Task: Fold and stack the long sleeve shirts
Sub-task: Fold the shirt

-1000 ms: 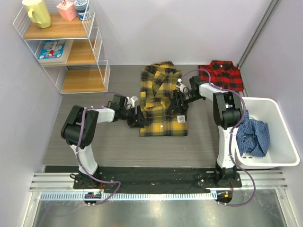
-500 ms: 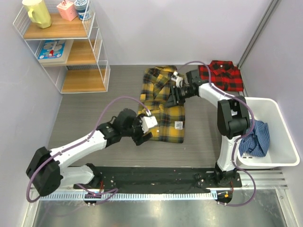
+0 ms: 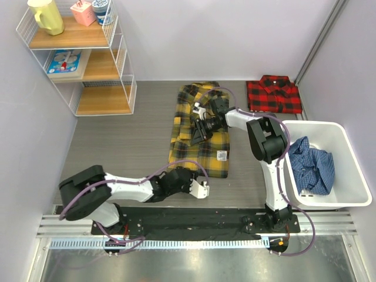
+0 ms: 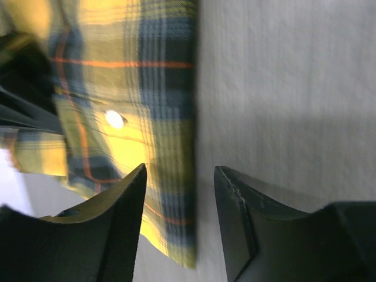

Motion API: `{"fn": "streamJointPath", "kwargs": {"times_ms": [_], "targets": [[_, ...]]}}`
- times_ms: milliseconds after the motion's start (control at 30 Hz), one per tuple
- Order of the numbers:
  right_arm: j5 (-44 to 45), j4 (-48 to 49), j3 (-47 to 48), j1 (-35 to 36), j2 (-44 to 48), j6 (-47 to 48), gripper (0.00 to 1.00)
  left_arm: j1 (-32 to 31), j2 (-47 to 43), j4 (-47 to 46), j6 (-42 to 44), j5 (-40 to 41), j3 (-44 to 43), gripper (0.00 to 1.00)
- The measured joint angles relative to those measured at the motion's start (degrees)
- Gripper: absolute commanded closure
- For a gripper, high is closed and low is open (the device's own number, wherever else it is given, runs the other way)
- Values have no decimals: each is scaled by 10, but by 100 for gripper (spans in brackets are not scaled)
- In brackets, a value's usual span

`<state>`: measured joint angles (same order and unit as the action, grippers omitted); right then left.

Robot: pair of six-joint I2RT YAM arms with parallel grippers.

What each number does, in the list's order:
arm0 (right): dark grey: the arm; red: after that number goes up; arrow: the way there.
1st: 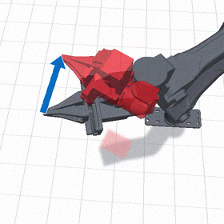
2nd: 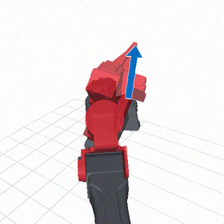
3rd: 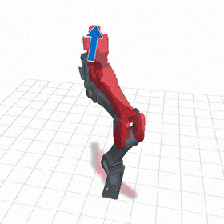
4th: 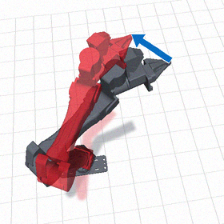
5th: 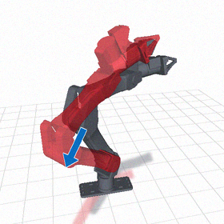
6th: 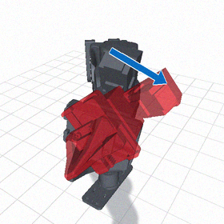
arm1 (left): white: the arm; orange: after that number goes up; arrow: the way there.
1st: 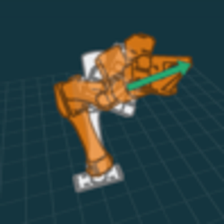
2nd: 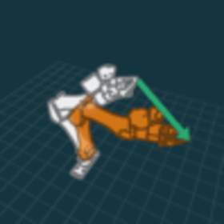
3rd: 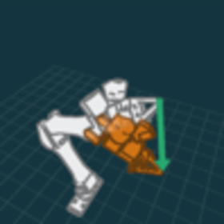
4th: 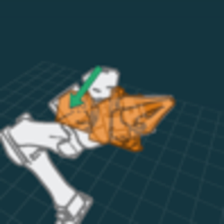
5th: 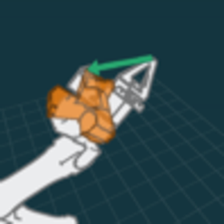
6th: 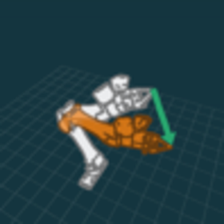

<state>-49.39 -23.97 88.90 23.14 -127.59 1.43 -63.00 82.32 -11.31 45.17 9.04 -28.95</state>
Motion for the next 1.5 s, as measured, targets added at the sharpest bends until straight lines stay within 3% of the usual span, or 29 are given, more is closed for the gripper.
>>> {"fn": "streamJointPath", "kwargs": {"times_ms": [100,133,167,267,433,600,667,767,933,1033,1167,1300,1500], "targets": [[-20,2,2,-4,-11,3,73,-13,53,-83,31,44,0,63],[-19,2,3,-4,-11,5,74,-16,68,-106,37,56,-1,70],[-19,2,3,-4,-11,7,74,-17,82,-123,45,65,-1,83],[-17,3,2,-2,-11,15,75,-19,98,-125,50,75,-6,100],[-14,22,-36,8,13,23,75,-16,37,51,-2,30,-66,100],[-11,6,-115,38,73,16,74,-14,-79,285,-92,-95,-193,100],[-11,-12,-129,50,97,10,67,-14,-95,358,-122,-145,-238,100],[-15,-37,-123,61,123,3,59,-10,-103,442,-156,-213,-275,100],[-20,-87,-43,35,133,16,59,23,-79,562,-189,-319,-324,100],[-25,-115,52,-5,104,31,61,69,-29,605,-196,-365,-379,100],[-23,-128,153,-52,43,45,61,151,96,673,-186,-425,-513,100],[-13,-147,179,-85,-3,51,62,232,246,737,-153,-460,-674,100],[13,-165,179,-81,-30,55,62,316,470,809,-93,-480,-898,99]]}}
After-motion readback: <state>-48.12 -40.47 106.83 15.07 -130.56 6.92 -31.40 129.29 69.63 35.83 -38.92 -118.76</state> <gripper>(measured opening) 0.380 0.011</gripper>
